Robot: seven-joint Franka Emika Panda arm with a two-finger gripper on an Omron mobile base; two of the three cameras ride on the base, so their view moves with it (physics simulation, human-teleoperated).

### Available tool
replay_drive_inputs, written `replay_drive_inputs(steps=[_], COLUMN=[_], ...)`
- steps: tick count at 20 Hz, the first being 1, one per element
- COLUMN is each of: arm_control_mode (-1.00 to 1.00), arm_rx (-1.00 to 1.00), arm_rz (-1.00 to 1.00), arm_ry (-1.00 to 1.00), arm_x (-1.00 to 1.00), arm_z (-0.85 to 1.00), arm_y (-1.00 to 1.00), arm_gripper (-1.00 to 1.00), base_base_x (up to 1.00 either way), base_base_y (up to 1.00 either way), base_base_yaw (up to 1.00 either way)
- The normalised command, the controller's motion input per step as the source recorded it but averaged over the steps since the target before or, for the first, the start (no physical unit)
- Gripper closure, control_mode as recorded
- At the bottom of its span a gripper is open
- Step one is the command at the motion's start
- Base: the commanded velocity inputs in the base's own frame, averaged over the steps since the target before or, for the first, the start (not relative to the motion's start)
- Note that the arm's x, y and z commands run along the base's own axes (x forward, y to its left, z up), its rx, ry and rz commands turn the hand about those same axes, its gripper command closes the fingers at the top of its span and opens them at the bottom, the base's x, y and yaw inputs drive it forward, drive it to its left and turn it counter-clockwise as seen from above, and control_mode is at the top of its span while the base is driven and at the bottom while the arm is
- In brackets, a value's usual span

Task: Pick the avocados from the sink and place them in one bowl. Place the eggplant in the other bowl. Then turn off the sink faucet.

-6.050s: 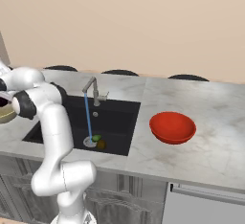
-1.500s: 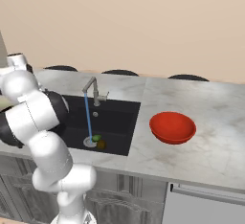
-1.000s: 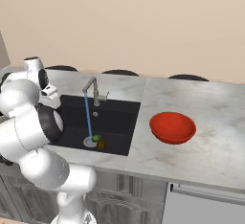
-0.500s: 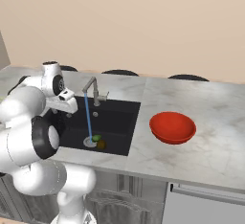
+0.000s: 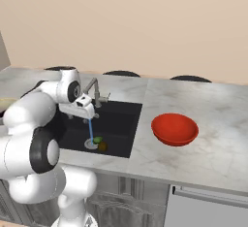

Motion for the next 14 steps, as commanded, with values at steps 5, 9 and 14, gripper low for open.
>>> replay_drive_inputs(steps=[5, 9, 14], arm_control_mode=[-1.00, -1.00, -1.00], arm_rx=[0.00, 0.00, 0.00], arm_rz=[0.00, 0.00, 0.00], arm_ry=[0.00, 0.03, 0.12], arm_x=[0.15, 0.14, 0.25], arm_z=[-0.10, -0.30, -0.48], arm_y=[-0.56, -0.33, -0.19], arm_gripper=[-1.00, -1.00, -1.00], base_base_x=[0.00, 0.00, 0.00], base_base_y=[0.00, 0.00, 0.00], base_base_yaw=[0.00, 0.00, 0.00])
